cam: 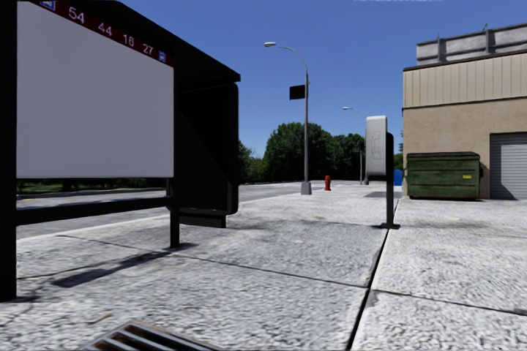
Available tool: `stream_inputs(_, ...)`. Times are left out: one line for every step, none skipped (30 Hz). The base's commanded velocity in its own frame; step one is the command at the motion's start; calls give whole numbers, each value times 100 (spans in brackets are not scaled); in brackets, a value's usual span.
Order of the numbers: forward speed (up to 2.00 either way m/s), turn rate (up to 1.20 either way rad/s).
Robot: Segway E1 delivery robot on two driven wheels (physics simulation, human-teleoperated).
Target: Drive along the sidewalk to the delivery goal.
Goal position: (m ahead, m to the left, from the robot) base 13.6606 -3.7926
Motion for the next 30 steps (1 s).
stream_inputs(200,0)
stream_inputs(200,0)
stream_inputs(200,0)
stream_inputs(200,0)
stream_inputs(200,0)
stream_inputs(200,0)
stream_inputs(200,0)
stream_inputs(200,0)
stream_inputs(200,0)
stream_inputs(200,0)
stream_inputs(200,0)
stream_inputs(200,0)
stream_inputs(200,0)
stream_inputs(200,-30)
stream_inputs(200,-81)
stream_inputs(200,-120)
stream_inputs(200,-120)
stream_inputs(200,-120)
stream_inputs(200,-120)
stream_inputs(200,-120)
stream_inputs(200,-118)
stream_inputs(200,-65)
stream_inputs(200,-11)
stream_inputs(200,0)
stream_inputs(200,0)
stream_inputs(200,0)
stream_inputs(200,0)
stream_inputs(200,0)
stream_inputs(200,0)
stream_inputs(200,0)
